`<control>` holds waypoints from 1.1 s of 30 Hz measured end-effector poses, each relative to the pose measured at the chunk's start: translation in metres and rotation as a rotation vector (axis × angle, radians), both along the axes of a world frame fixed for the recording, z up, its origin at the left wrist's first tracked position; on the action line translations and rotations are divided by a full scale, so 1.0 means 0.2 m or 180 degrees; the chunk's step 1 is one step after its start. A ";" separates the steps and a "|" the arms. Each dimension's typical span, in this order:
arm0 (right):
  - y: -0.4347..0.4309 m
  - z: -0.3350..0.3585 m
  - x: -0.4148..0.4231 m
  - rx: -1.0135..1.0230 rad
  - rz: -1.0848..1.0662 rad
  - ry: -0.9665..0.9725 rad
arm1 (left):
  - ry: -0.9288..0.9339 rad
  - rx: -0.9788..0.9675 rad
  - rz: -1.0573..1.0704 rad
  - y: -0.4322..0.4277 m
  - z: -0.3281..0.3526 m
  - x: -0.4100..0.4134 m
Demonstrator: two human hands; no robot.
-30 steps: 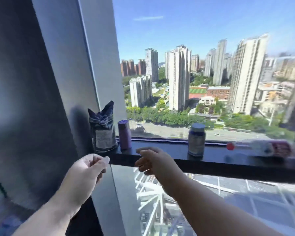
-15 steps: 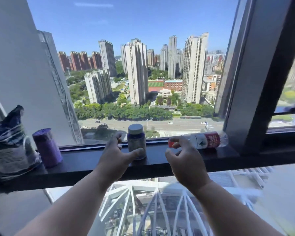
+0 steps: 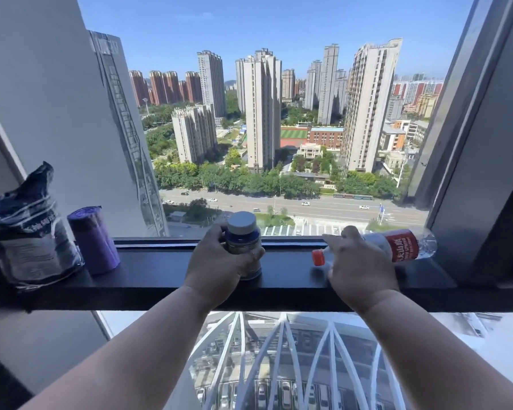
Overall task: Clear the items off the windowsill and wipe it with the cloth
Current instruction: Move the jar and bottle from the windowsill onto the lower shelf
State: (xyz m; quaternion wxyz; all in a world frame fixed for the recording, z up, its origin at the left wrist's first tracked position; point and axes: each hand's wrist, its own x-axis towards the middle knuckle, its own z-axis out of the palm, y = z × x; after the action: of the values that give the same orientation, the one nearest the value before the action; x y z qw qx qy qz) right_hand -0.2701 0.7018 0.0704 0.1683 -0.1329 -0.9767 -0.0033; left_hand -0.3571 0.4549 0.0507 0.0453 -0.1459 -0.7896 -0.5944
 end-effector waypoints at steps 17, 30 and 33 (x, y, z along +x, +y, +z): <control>-0.85 0.21 0.14 -0.1224 0.2855 0.1285 | 0.0125 0.0148 0.1386 -0.83 0.16 0.66; -2.07 -0.23 0.49 -0.2483 0.4620 -0.0305 | -0.0406 -0.0194 0.3857 -1.62 -0.11 1.94; -2.25 -0.44 0.61 -0.2779 0.4597 -0.1022 | -0.0745 -0.0240 0.4164 -1.69 -0.21 2.18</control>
State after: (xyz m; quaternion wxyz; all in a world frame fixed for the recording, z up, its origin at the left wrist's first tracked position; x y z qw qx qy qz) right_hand -0.1475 0.2527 -0.0181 -0.0773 0.4706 -0.7477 0.4620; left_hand 0.0779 0.1160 0.0077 0.3056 0.4273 -0.7353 -0.4282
